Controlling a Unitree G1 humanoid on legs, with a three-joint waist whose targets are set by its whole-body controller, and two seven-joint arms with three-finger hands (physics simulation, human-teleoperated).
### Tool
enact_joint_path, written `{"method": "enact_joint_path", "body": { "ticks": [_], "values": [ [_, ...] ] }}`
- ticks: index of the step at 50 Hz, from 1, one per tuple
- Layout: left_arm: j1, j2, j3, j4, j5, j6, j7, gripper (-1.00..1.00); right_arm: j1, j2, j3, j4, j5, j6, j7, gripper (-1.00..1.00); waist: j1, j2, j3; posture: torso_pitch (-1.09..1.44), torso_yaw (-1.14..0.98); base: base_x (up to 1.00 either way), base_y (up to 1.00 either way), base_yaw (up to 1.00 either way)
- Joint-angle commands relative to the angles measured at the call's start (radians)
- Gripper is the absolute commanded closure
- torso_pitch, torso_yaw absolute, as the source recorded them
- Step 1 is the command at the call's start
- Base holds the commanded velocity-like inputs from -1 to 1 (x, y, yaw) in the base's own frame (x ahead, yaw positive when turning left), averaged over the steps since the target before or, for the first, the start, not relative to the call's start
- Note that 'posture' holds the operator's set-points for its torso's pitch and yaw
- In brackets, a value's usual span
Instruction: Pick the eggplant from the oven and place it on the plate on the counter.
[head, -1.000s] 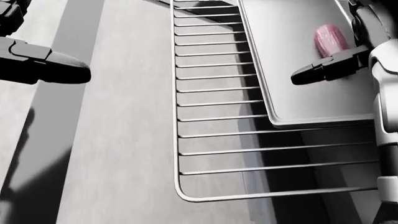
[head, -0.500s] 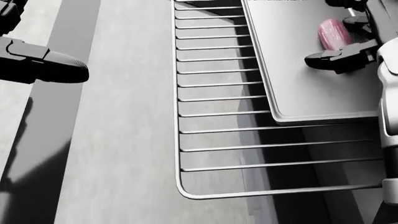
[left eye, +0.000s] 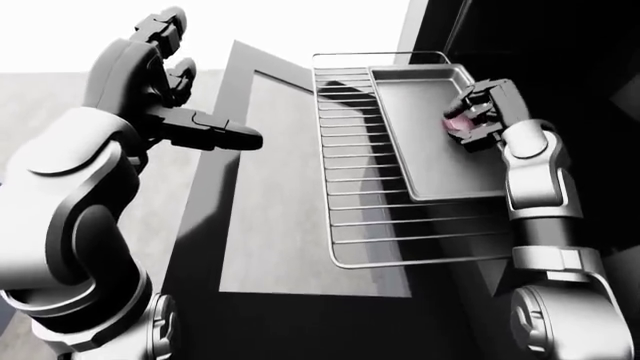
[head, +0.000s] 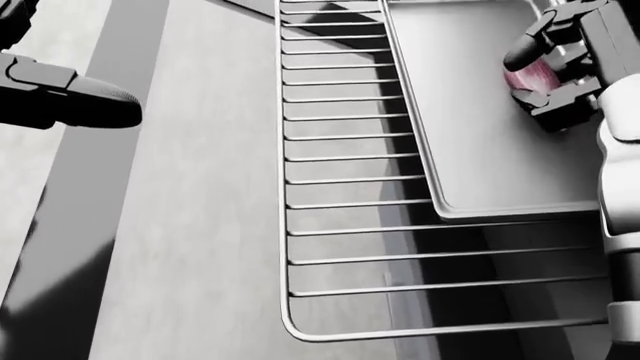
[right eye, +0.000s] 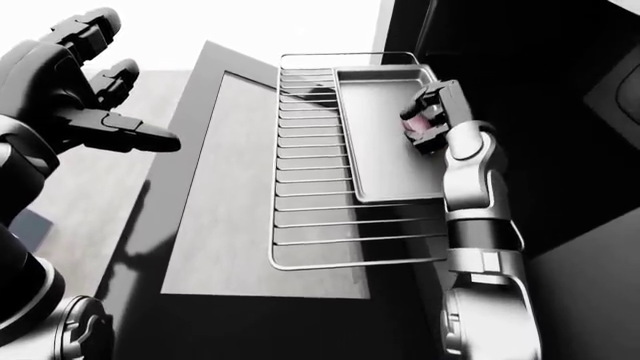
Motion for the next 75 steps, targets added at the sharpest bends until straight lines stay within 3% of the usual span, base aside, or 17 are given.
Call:
{"method": "enact_joint_path", "body": {
  "ticks": [1,2,5,19,36,52,75],
  "values": [
    [-0.034,0.012,0.010,-0.031,0.002,-0.015,0.004,-1.00,-0.016,-0.004,0.002,-0.023,0.004,0.025,0.039,0.64,-0.001,0.003,-0.030,0.88,0.00,0.00,0.00,0.00],
    [-0.032,0.011,0.007,-0.033,0.003,-0.014,0.004,-1.00,-0.019,-0.005,0.002,-0.046,0.001,0.037,0.047,0.80,-0.001,0.004,-0.030,0.89,0.00,0.00,0.00,0.00],
    [-0.028,0.009,0.004,-0.029,0.006,-0.020,0.003,-1.00,-0.028,-0.008,0.000,-0.087,-0.003,0.052,0.059,1.00,0.000,0.005,-0.026,0.90,0.00,0.00,0.00,0.00],
    [-0.041,0.013,0.011,-0.040,0.004,-0.009,-0.002,-1.00,-0.093,0.004,0.011,-0.270,-0.036,0.142,0.146,1.00,0.003,0.016,-0.010,0.90,0.00,0.00,0.00,0.00],
    [-0.082,0.025,0.022,-0.068,-0.016,0.041,0.000,-1.00,-0.144,0.018,0.022,-0.455,-0.070,0.236,0.257,0.99,0.006,0.018,-0.019,0.86,0.00,0.00,0.00,0.00],
    [-0.117,0.035,0.026,-0.074,-0.034,0.070,0.004,-1.00,-0.166,0.036,0.031,-0.560,-0.102,0.283,0.343,0.99,-0.002,0.023,-0.014,0.70,0.00,0.00,0.00,0.00],
    [-0.215,0.082,0.055,-0.094,-0.077,0.149,0.007,-1.00,-0.299,0.047,0.056,-0.720,-0.183,0.392,0.508,0.99,-0.015,0.025,0.048,0.67,0.00,0.00,0.00,0.00]
  ]
}}
